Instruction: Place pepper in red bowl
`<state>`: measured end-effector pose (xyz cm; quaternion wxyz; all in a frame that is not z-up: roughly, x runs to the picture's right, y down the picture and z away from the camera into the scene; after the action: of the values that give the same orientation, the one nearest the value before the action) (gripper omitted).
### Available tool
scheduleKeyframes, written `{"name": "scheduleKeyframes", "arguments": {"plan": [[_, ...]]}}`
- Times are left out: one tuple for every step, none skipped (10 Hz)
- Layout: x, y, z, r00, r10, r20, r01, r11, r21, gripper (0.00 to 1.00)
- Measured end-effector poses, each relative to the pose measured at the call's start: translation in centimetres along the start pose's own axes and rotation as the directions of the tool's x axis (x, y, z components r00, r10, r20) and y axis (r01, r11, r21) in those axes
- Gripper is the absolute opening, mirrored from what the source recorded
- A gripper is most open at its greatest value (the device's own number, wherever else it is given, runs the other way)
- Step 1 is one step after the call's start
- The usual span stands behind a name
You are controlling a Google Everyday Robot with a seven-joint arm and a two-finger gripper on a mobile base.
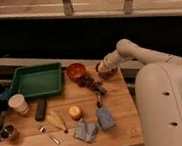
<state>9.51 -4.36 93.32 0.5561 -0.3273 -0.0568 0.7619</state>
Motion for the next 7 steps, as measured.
{"name": "scheduleKeyframes", "arguments": {"plan": [[-0.3, 0.8, -0.6, 1.000, -0.015, 0.014, 0.015, 1.000, -0.003, 0.62], [-0.5, 1.2, -1.0, 0.999, -0.022, 0.024, 0.023, 1.000, -0.007, 0.59], [-0.7, 1.7, -1.5, 0.999, -0.032, 0.038, 0.033, 0.999, -0.013, 0.50], [-1.1, 2.4, -2.2, 0.997, -0.044, 0.055, 0.045, 0.999, -0.022, 0.38], [-1.4, 2.9, -2.5, 0.996, -0.054, 0.066, 0.056, 0.998, -0.029, 0.27], [-1.5, 3.3, -2.6, 0.995, -0.062, 0.073, 0.065, 0.997, -0.032, 0.20], [-1.6, 3.5, -2.6, 0.994, -0.075, 0.074, 0.077, 0.997, -0.023, 0.15]]}}
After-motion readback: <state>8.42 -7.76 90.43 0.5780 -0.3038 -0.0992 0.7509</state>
